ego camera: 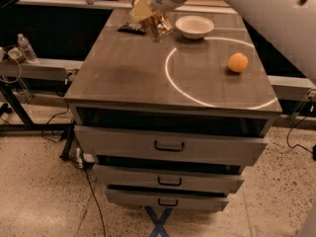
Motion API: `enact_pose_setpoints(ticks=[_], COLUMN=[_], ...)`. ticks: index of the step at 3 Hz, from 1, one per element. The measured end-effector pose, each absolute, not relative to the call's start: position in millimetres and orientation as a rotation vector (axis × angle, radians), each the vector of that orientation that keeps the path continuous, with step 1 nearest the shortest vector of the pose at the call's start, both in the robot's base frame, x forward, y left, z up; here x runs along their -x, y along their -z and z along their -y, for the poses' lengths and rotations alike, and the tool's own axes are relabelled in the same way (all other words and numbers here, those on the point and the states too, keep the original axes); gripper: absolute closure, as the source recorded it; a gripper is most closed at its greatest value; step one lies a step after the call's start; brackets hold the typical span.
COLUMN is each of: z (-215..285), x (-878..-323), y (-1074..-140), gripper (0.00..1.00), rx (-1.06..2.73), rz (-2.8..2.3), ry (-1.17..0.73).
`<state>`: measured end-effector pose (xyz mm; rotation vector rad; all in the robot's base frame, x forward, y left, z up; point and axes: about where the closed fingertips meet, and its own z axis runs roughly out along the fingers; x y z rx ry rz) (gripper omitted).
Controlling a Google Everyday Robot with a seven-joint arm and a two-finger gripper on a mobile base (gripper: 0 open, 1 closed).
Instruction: Place orange can upright
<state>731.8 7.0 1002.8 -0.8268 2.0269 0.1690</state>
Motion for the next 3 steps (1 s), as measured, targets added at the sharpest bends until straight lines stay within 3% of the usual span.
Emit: enact_pose_setpoints(ticks=[3], z=[7.4], x=[-741.2], y=[-1021.0], gripper=[1.00], rx=[0.736], rz=[-1.858], ry=[-0.304])
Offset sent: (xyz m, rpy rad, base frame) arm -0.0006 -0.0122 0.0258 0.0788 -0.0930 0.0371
